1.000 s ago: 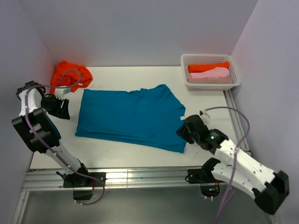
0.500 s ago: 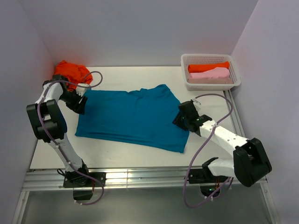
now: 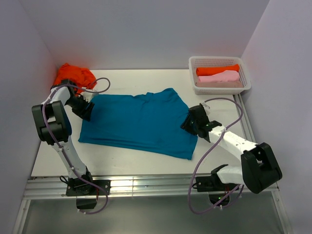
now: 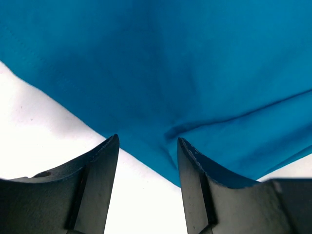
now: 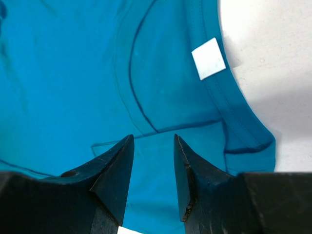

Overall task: Roll the t-shirts
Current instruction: Fold the tshirt

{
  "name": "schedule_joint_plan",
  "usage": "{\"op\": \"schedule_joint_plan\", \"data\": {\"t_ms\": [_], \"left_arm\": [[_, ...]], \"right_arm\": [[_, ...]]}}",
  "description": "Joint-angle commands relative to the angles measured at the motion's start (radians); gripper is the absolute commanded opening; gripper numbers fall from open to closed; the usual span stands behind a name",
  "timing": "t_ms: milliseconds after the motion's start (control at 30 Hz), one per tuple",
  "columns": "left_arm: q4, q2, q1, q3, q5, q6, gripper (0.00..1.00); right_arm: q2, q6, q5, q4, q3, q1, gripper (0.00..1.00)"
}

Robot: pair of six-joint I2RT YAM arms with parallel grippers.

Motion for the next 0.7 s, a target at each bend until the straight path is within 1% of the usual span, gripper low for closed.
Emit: {"op": "schedule_joint_plan", "data": {"t_ms": [0,500,667], "left_arm": [[-0.008,0.002,-0.012,-0.002,-0.004,-0.014,0.56],[-0.034,-0.018,-0.014,-0.047,-0.010,0.006,0.54],[-0.054,-0.011,-0.014,-0.039,-0.006,0.014,0.52]], "right_arm": [[0.010,-0.011,-0.003,0.040,-0.013,-0.013,0.45],[0.036,-0.005,-0.006,0.038,-0.018,-0.013,0.44],[0.042,0.000,-0.008,0.043,-0.022,-0.013,0.44]]}}
